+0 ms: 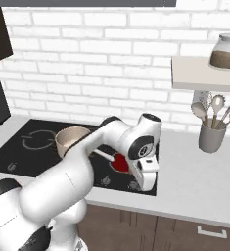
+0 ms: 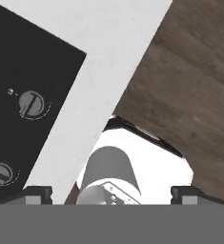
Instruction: Turn off the front right burner of the stove.
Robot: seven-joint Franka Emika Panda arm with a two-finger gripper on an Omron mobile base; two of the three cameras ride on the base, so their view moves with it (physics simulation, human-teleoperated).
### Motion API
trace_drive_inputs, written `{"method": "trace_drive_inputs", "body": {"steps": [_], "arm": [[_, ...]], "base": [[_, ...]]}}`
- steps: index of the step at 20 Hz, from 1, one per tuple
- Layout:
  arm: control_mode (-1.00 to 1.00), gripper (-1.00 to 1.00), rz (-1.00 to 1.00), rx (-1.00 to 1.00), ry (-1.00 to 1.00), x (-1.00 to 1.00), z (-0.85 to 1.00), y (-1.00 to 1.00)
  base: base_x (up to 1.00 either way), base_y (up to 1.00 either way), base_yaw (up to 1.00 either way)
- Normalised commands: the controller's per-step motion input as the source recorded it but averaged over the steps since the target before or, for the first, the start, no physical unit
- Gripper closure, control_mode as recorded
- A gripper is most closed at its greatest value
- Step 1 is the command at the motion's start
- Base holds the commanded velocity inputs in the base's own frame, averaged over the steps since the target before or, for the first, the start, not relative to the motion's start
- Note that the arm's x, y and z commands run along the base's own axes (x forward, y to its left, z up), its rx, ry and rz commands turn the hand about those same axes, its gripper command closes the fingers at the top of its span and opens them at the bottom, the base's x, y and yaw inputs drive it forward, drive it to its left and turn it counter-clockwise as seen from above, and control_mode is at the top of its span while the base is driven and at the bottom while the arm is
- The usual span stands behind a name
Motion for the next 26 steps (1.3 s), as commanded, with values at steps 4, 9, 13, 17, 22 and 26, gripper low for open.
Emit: {"method": "trace_drive_inputs", "body": {"steps": [4,9,13,17,22,26], "arm": [[-1.0,-1.0,-0.21,0.18,0.23,0.04,-0.3,-0.56],[-1.0,-1.0,-0.09,0.28,0.0,0.0,-0.32,-0.1],[-1.0,-1.0,-0.15,0.28,-0.04,0.0,-0.26,0.13],[-1.0,-1.0,-0.17,0.11,0.0,0.11,-0.21,0.45],[-1.0,-1.0,-0.2,0.01,0.0,0.26,-0.13,0.51],[-1.0,-1.0,-0.14,-0.01,0.0,0.33,-0.06,0.35]], "base": [[0.0,0.0,0.0],[0.0,0.0,0.0],[0.0,0.0,0.0],[0.0,0.0,0.0],[0.0,0.0,0.0],[0.0,0.0,0.0]]}}
